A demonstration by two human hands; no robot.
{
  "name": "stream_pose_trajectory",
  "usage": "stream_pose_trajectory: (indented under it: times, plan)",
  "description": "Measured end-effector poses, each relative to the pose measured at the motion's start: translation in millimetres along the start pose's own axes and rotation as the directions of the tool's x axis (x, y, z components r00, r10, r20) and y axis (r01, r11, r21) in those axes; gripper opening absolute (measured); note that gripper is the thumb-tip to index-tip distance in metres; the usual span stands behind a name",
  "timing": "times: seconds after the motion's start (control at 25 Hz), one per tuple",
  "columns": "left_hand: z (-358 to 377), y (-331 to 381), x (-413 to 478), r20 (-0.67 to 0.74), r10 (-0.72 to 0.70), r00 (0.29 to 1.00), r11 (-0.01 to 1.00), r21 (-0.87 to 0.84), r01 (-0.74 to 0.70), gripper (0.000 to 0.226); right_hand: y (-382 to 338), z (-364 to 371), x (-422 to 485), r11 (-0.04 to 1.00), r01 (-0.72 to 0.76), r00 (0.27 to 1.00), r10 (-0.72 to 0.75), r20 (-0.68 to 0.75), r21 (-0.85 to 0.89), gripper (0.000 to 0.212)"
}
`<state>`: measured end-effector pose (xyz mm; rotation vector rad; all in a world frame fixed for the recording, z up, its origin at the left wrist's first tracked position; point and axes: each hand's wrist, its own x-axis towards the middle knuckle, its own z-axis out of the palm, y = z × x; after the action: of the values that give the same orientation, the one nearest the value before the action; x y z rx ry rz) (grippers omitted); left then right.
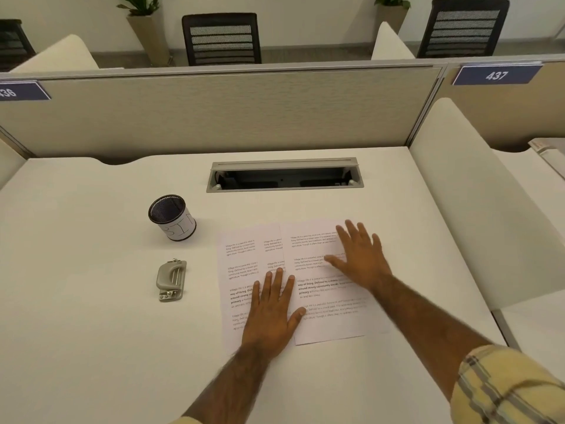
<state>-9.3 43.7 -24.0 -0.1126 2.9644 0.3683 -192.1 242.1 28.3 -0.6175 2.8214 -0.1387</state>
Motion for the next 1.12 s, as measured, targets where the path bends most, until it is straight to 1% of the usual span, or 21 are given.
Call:
stream_pose_trajectory:
  times: [0.12, 0.24, 0.48, 0.56, 0.64, 0.68, 0.76, 0.8, 0.84, 0.88, 0.92, 0.96, 1.04, 1.12]
  plan:
    - [2, 0, -1, 0.018, -0.006, 1.0, 1.0, 0.013, 0.006, 0.076, 14, -17, 31, 0.998, -0.055, 0.996, 0.054, 0.067, 0.022, 0.102]
    - [1, 0, -1, 0.025, -0.003, 1.0, 0.999, 0.033, 0.002, 0.075, 20, -13, 41, 0.997, -0.071, 0.991, 0.07, 0.117, 0.008, 0.108]
    - [1, 0, -1, 0.037, 0.003, 0.999, 0.998, 0.062, -0.005, 0.075, 15, -4, 27, 0.99, -0.097, 0.993, 0.089, 0.078, 0.103, 0.101]
    - [1, -1, -1, 0.036, 0.004, 0.999, 0.998, 0.069, -0.006, 0.075, 11, -7, 20, 0.976, -0.145, 0.989, 0.146, 0.007, 0.159, 0.096]
    - [1, -2, -1, 0.037, 0.006, 0.999, 0.997, 0.078, -0.009, 0.075, 9, -7, 13, 0.911, -0.243, 0.955, 0.285, -0.081, 0.334, 0.091]
    - [1, -3, -2, 0.041, 0.009, 0.999, 0.997, 0.08, -0.012, 0.075, 10, -6, 10, 0.841, -0.284, 0.929, 0.359, -0.083, 0.46, 0.09]
    - [0, -3, -3, 0.046, 0.017, 0.999, 0.997, 0.081, -0.02, 0.075, 15, -5, 8, 0.656, -0.348, 0.887, 0.462, 0.008, 0.669, 0.09]
    - [-1, -4, -4, 0.049, 0.02, 0.999, 0.996, 0.081, -0.024, 0.075, 16, -4, 5, 0.614, -0.377, 0.878, 0.476, 0.056, 0.693, 0.09]
    - [-1, -4, -4, 0.052, 0.022, 0.998, 0.996, 0.081, -0.026, 0.075, 16, -4, 2, 0.65, -0.401, 0.88, 0.469, 0.075, 0.646, 0.091]
    - [-2, -5, -4, 0.053, 0.022, 0.998, 0.996, 0.081, -0.027, 0.076, 16, -3, 1, 0.745, -0.401, 0.895, 0.442, 0.056, 0.533, 0.094]
    - [-2, -6, -5, 0.054, 0.022, 0.998, 0.996, 0.08, -0.027, 0.076, 15, -2, 0, 0.839, -0.368, 0.921, 0.388, 0.034, 0.401, 0.099]
    - [-2, -7, -5, 0.054, 0.024, 0.998, 0.996, 0.079, -0.028, 0.076, 15, -2, 0, 0.901, -0.314, 0.947, 0.32, 0.032, 0.298, 0.104]
    - [0, -9, -5, 0.051, 0.027, 0.998, 0.996, 0.082, -0.031, 0.076, 16, 0, 4, 0.955, -0.213, 0.976, 0.2, 0.083, 0.204, 0.11]
    - [0, -10, -5, 0.047, 0.031, 0.998, 0.996, 0.086, -0.035, 0.076, 20, 4, 6, 0.978, -0.165, 0.981, 0.15, 0.121, 0.128, 0.108]
